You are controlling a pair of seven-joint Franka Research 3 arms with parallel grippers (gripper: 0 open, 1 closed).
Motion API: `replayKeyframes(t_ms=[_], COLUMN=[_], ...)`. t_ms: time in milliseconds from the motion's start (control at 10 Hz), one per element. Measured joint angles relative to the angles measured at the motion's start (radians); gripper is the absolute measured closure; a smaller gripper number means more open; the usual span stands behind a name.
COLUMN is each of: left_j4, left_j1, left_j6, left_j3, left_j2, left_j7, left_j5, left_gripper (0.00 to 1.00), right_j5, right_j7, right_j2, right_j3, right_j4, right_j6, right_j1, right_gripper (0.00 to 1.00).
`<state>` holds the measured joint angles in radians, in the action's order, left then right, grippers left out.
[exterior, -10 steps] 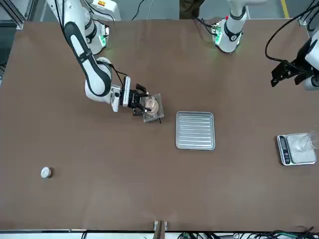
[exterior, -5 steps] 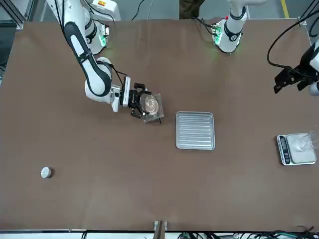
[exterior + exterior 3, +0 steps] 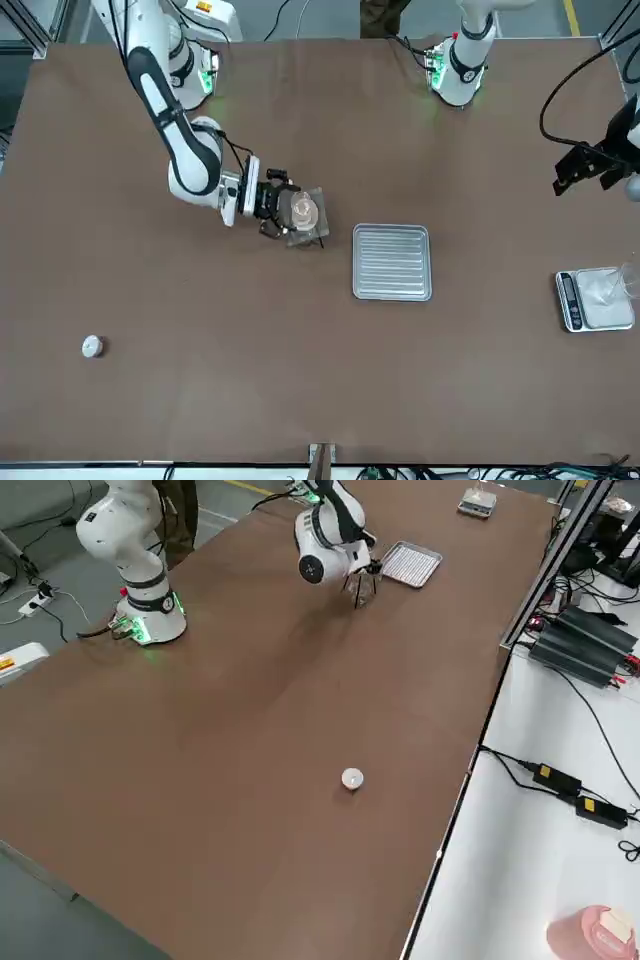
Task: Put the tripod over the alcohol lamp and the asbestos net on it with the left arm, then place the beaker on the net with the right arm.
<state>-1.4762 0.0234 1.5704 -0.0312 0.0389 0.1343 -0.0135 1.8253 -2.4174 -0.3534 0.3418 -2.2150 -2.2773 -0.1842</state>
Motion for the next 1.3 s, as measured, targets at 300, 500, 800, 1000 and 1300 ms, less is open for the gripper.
replayKeyframes(t_ms=[300,500,800,1000,1300], left_j4=[0.001,0.002,0.002,0.002,0.003], left_j1=[0.000,0.000,0.000,0.000,0.000], left_j6=[0.000,0.000,0.000,0.000,0.000], left_j3=[0.000,0.000,0.000,0.000,0.000], left_j2=[0.000,0.000,0.000,0.000,0.000], left_j7=[0.000,0.000,0.000,0.000,0.000], left_j5=[0.000,0.000,0.000,0.000,0.000], left_gripper=[0.01,0.01,0.01,0.01,0.01], right_j5=[0.000,-0.001,-0.018,-0.072,-0.197], right_j7=[0.000,0.000,0.000,0.008,0.069], right_j2=[0.005,0.019,0.066,0.103,0.128], right_j3=[0.000,0.000,-0.001,-0.002,-0.008], right_j4=[-0.018,-0.031,-0.038,-0.040,0.016], right_j6=[0.010,0.053,0.090,0.097,0.067], right_j1=[0.028,0.063,0.167,0.239,0.297], right_gripper=[0.00,0.00,0.00,0.00,0.00])
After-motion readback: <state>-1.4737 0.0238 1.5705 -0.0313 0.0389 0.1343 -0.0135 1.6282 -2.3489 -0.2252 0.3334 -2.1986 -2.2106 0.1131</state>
